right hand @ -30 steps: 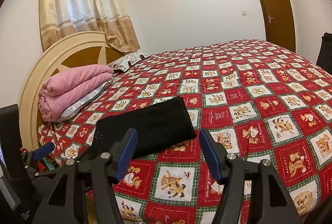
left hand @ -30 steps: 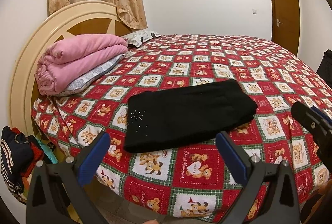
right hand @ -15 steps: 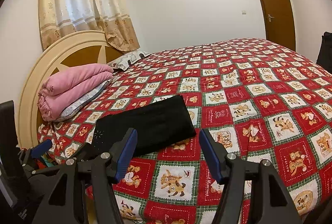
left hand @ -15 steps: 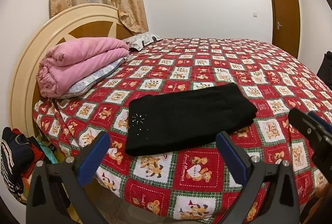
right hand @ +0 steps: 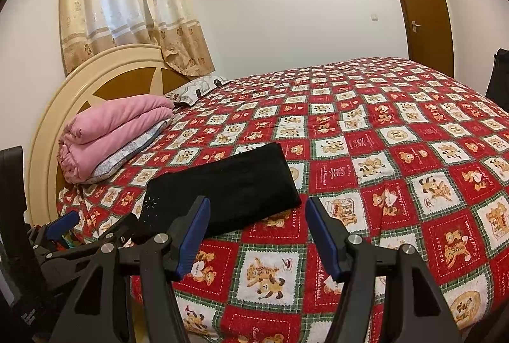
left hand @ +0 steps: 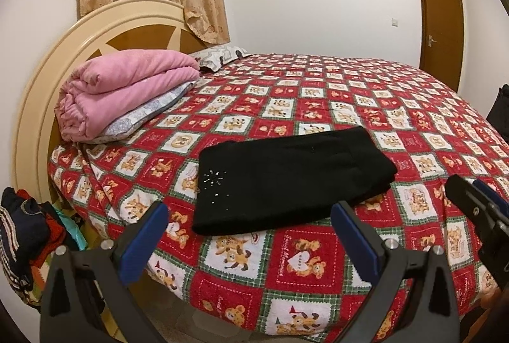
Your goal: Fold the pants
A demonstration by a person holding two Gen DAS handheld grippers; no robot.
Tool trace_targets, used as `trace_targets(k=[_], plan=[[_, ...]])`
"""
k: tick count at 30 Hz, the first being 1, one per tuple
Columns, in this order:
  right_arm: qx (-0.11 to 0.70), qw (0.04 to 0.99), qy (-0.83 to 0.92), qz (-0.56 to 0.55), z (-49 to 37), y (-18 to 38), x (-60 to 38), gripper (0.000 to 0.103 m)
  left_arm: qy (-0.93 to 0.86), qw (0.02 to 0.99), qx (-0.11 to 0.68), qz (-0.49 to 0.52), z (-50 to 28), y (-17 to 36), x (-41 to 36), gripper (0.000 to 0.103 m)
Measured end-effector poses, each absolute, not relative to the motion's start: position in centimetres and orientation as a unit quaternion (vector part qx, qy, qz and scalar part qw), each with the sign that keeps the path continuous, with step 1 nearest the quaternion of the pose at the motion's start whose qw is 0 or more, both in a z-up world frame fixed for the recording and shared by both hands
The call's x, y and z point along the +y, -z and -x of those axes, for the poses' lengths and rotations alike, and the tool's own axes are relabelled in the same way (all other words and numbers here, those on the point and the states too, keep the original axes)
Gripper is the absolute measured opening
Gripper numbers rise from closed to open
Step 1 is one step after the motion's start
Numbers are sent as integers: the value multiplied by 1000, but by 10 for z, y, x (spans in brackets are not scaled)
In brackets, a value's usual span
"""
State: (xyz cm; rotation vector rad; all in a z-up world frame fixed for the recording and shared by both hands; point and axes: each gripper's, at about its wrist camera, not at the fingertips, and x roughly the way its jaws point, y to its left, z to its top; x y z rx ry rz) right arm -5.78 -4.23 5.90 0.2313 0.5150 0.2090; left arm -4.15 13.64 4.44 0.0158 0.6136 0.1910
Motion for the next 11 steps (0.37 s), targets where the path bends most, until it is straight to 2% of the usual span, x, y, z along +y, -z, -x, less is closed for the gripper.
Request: trace_targets(k=[11], plan=[[257, 954, -104, -114, 57, -56, -42, 64, -78, 952, 297, -4, 42, -45, 138, 103]])
